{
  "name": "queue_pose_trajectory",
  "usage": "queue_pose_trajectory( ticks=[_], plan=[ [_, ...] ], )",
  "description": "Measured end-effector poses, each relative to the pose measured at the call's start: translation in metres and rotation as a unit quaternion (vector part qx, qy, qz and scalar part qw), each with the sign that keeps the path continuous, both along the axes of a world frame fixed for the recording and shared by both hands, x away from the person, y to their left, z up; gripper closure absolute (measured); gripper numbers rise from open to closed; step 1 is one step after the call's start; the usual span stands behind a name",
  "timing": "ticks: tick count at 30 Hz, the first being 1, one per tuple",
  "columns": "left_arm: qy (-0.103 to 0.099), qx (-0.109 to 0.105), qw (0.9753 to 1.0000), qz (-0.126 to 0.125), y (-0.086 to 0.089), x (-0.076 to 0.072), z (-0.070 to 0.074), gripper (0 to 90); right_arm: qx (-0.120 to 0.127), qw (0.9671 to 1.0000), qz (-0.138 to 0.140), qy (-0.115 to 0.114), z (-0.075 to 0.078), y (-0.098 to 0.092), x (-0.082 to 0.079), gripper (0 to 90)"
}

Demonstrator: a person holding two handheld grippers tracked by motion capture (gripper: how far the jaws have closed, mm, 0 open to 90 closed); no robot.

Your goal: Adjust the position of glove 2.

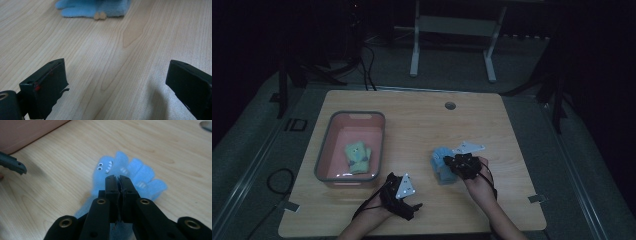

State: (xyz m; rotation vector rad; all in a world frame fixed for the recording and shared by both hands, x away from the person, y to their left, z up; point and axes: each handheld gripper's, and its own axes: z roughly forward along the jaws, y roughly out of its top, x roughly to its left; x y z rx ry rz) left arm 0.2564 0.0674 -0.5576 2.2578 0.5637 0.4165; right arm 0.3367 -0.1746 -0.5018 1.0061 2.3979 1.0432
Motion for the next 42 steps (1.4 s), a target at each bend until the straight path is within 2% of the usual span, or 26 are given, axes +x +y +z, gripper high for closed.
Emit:
queue_pose_trajectory(
  ticks=[8, 22, 28, 32, 34, 35, 36, 37, 38, 39, 40, 41, 42],
  plan=[
    [0.001, 0.001, 1.0000, -0.001, 0.000, 0.000, 0.000, 3.7, -0.017, 0.9997, 0.000, 0.018, -0.015, 0.002, 0.004, 86.3],
    [0.002, -0.005, 1.0000, 0.000, 0.000, 0.000, 0.000, 3.7, -0.025, 0.9987, -0.003, 0.045, -0.037, 0.005, 0.010, 85.2],
    [0.001, -0.006, 1.0000, -0.001, 0.000, 0.000, 0.000, 3.7, -0.022, 0.9987, -0.005, 0.047, -0.037, 0.006, 0.010, 84.7],
    [0.001, -0.010, 0.9999, -0.004, -0.001, 0.000, 0.001, 3.7, -0.014, 0.9988, -0.002, 0.047, -0.034, 0.005, 0.010, 75.6],
    [0.001, -0.010, 0.9999, -0.004, -0.001, 0.000, 0.001, 3.7, -0.013, 0.9989, -0.002, 0.046, -0.033, 0.004, 0.010, 75.6],
    [0.001, -0.013, 0.9999, -0.004, -0.002, 0.000, 0.001, 3.7, -0.006, 0.9990, 0.005, 0.044, -0.029, 0.003, 0.009, 62.9],
    [0.001, -0.013, 0.9999, -0.004, -0.002, 0.000, 0.001, 3.7, -0.006, 0.9990, 0.005, 0.044, -0.029, 0.003, 0.009, 62.9],
    [-0.001, -0.015, 0.9999, -0.002, -0.002, 0.000, 0.001, 3.7, 0.003, 0.9993, 0.008, 0.038, -0.025, 0.001, 0.007, 52.0],
    [0.000, -0.019, 0.9998, 0.000, -0.002, 0.000, 0.001, 3.7, 0.009, 0.9992, 0.015, 0.035, -0.023, -0.001, 0.008, 46.8],
    [0.000, -0.019, 0.9998, 0.000, -0.002, 0.000, 0.001, 3.7, 0.009, 0.9992, 0.015, 0.035, -0.023, -0.001, 0.008, 46.8],
    [0.001, -0.024, 0.9997, 0.004, -0.002, 0.001, 0.002, 3.7, 0.013, 0.9992, 0.016, 0.033, -0.021, -0.002, 0.007, 42.1],
    [0.004, -0.028, 0.9995, 0.012, -0.002, 0.001, 0.004, 3.7, 0.022, 0.9988, 0.022, 0.037, -0.019, -0.004, 0.008, 28.8],
    [0.007, -0.031, 0.9994, 0.015, -0.002, 0.002, 0.005, 3.7, 0.025, 0.9985, 0.027, 0.040, -0.019, -0.006, 0.009, 23.8]
  ],
)
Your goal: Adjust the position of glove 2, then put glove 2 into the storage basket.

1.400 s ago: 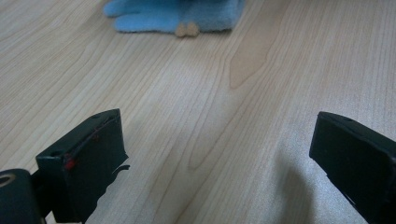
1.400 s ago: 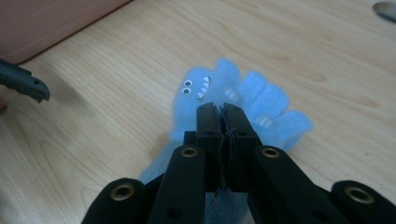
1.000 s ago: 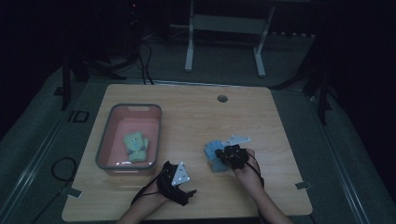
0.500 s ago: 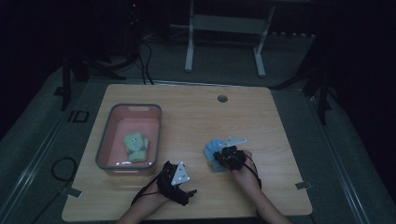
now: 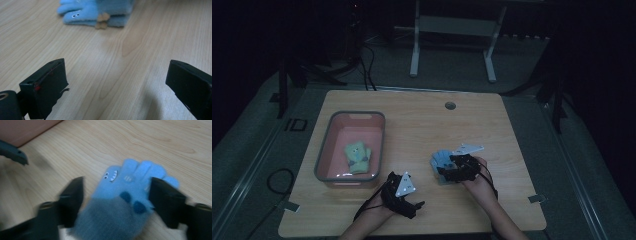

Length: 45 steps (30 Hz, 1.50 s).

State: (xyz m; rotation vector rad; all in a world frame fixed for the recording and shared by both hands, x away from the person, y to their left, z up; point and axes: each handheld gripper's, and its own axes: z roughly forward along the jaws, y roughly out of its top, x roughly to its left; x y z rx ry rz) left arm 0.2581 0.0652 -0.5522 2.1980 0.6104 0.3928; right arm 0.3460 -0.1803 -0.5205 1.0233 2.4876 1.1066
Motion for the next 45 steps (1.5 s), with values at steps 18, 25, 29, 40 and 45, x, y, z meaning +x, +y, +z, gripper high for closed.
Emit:
queue_pose_trajectory(
  ticks=[18, 25, 29, 40, 45],
  plan=[
    [0.026, 0.015, 0.9985, -0.045, -0.021, 0.005, 0.009, 5.5, 0.033, 0.9993, -0.016, -0.001, 0.017, -0.040, 0.009, 13.4],
    [-0.043, 0.024, 0.9955, -0.081, -0.036, 0.011, 0.022, 11.5, 0.083, 0.9963, -0.018, 0.013, 0.027, -0.048, 0.017, 12.6],
    [-0.066, 0.026, 0.9910, -0.113, -0.048, 0.018, 0.027, 14.9, 0.085, 0.9962, -0.009, 0.016, 0.029, -0.044, 0.024, 14.0],
    [-0.100, 0.061, 0.9798, -0.162, -0.079, 0.044, 0.020, 25.9, 0.060, 0.9973, -0.014, 0.039, 0.015, -0.026, 0.048, 29.2],
    [-0.108, 0.081, 0.9758, -0.172, -0.082, 0.050, 0.013, 35.1, 0.051, 0.9972, -0.015, 0.052, 0.005, -0.019, 0.055, 27.1]
  ],
)
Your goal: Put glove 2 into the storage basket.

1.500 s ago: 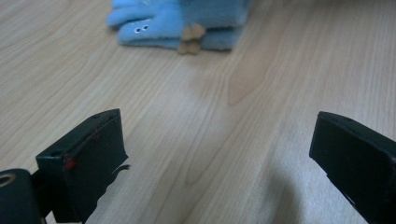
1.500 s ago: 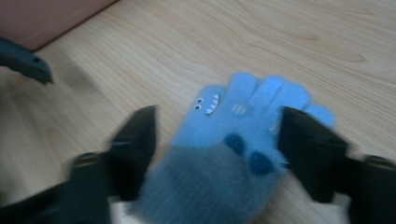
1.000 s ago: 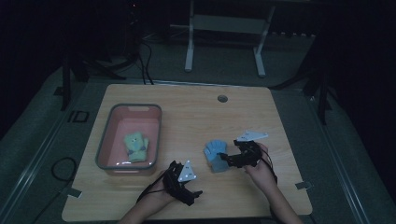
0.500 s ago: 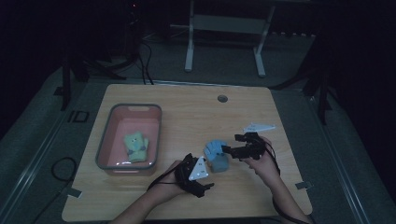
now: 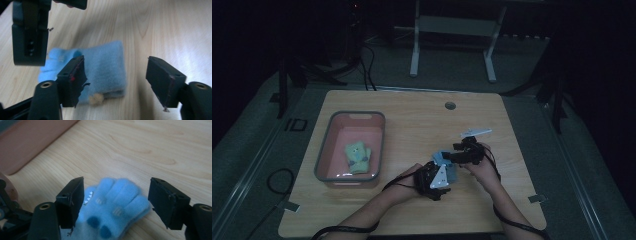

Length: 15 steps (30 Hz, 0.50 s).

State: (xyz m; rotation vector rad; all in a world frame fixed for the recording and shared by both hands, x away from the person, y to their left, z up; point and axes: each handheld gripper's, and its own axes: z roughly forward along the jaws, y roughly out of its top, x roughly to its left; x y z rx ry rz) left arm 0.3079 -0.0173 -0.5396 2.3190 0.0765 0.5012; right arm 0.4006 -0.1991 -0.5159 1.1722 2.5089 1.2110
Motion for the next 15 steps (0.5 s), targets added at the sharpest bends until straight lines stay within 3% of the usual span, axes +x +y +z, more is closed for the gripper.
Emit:
queue_pose_trajectory(
  ticks=[1, 6, 9, 15],
  plan=[
    [0.000, 0.000, 1.0000, 0.000, 0.000, 0.000, 0.000, 35.1, -0.001, 1.0000, 0.001, 0.003, -0.002, 0.001, 0.001, 27.1],
    [-0.043, 0.037, 0.9984, 0.001, -0.005, -0.001, -0.016, 42.6, -0.022, 0.9996, 0.000, 0.021, -0.019, 0.005, 0.004, 22.4],
    [-0.052, 0.039, 0.9978, 0.008, -0.005, -0.002, -0.017, 49.8, -0.040, 0.9990, 0.001, 0.020, -0.025, 0.007, 0.002, 21.7],
    [-0.022, 0.027, 0.9992, 0.019, -0.003, 0.003, -0.017, 64.0, -0.067, 0.9977, 0.011, 0.005, -0.033, 0.010, -0.002, 21.8]
  ],
)
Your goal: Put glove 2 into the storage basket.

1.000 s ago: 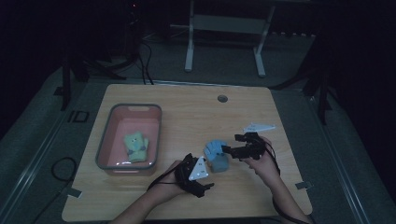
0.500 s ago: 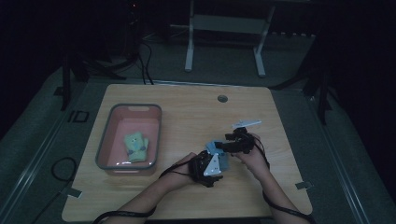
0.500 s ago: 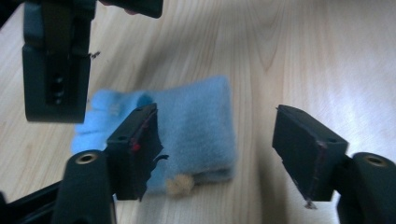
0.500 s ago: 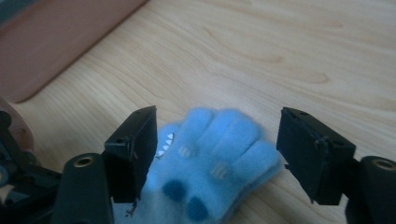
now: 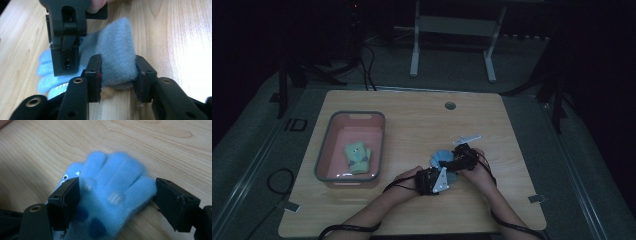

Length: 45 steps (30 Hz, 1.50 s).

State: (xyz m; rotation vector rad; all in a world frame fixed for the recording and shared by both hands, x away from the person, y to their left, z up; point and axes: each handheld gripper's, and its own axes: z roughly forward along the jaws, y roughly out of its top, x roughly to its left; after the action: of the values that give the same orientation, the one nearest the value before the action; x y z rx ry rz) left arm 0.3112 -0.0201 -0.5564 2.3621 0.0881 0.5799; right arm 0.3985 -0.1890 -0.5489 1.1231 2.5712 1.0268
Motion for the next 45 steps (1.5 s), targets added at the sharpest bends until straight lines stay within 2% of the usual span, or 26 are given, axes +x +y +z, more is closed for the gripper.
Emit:
queue_pose_trajectory(
  ticks=[2, 4, 8, 10, 13, 16, 21, 27, 35, 45],
  plan=[
    [0.010, -0.006, 0.9999, 0.004, 0.001, 0.002, 0.001, 68.4, -0.008, 0.9999, 0.005, -0.008, 0.000, 0.001, -0.001, 24.1],
    [0.021, -0.013, 0.9996, 0.011, 0.003, 0.004, 0.002, 72.0, -0.005, 0.9998, 0.013, -0.011, 0.000, 0.001, -0.002, 32.5],
    [0.048, -0.024, 0.9985, 0.015, 0.005, 0.008, 0.004, 74.7, 0.006, 0.9994, 0.033, 0.001, 0.002, 0.002, -0.005, 47.8],
    [0.052, -0.025, 0.9982, 0.014, 0.006, 0.010, 0.004, 75.7, 0.009, 0.9993, 0.034, 0.006, 0.002, 0.002, -0.005, 55.7],
    [0.059, -0.021, 0.9980, 0.011, 0.006, 0.011, 0.006, 76.8, 0.023, 0.9983, 0.043, 0.033, 0.002, 0.003, -0.003, 70.2],
    [0.062, -0.019, 0.9978, 0.010, 0.006, 0.011, 0.008, 77.5, 0.020, 0.9982, 0.043, 0.036, 0.003, 0.006, -0.004, 74.9],
    [0.062, -0.012, 0.9980, 0.010, 0.012, 0.011, 0.013, 78.1, 0.043, 0.9973, 0.029, 0.051, 0.007, 0.005, -0.002, 77.4],
    [0.057, -0.005, 0.9983, 0.008, 0.023, 0.010, 0.028, 78.2, 0.066, 0.9958, 0.031, 0.054, 0.018, 0.009, -0.002, 77.9],
    [0.051, -0.004, 0.9987, 0.008, 0.035, 0.009, 0.048, 78.1, 0.073, 0.9958, 0.040, 0.037, 0.038, 0.020, -0.004, 78.5],
    [0.041, 0.007, 0.9991, 0.010, 0.050, 0.007, 0.069, 78.2, 0.087, 0.9945, 0.050, 0.032, 0.058, 0.035, -0.004, 78.5]
  ],
)
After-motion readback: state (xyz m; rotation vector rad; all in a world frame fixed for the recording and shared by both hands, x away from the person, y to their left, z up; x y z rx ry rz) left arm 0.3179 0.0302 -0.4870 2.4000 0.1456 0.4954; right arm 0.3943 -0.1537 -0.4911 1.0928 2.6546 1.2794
